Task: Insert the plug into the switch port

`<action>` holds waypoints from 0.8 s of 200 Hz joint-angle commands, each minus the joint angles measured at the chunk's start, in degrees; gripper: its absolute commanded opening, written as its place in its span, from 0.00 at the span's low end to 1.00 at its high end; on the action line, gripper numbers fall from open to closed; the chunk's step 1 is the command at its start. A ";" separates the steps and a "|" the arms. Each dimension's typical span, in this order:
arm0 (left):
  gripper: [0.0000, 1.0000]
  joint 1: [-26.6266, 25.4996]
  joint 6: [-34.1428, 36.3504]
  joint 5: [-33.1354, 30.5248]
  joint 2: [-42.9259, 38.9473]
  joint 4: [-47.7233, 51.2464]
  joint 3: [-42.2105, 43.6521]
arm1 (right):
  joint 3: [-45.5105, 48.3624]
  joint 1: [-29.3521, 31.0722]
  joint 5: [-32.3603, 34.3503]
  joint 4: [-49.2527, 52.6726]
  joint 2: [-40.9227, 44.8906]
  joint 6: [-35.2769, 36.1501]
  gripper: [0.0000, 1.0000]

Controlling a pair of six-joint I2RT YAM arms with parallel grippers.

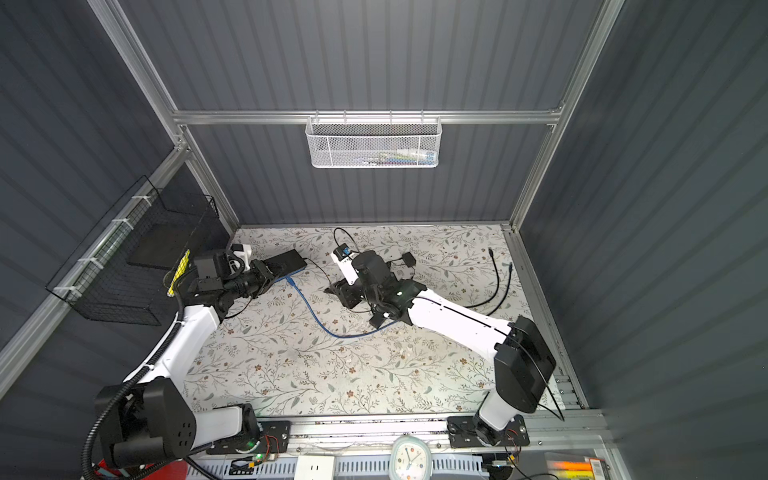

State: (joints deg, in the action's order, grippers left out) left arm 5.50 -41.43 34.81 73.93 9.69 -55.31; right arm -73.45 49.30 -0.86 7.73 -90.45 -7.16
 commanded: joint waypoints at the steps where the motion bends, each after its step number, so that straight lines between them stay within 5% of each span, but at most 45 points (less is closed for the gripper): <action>1: 0.00 2.75 5.02 1.45 1.41 4.27 -3.51 | 1.35 -1.25 1.28 6.73 2.57 -2.55 0.59; 77: 0.00 6.10 8.72 3.22 7.23 4.14 -1.78 | 8.09 -4.04 -1.43 17.05 3.09 -18.14 0.58; 160: 0.00 6.37 13.65 -8.46 9.56 9.01 0.34 | 11.82 -2.63 -4.50 16.59 -5.42 -28.14 0.57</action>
State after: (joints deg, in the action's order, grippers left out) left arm 11.09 -30.48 31.70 82.67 17.21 -56.12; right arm -62.02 45.89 -3.97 24.10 -94.04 -31.42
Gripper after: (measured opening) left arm 0.283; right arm 0.568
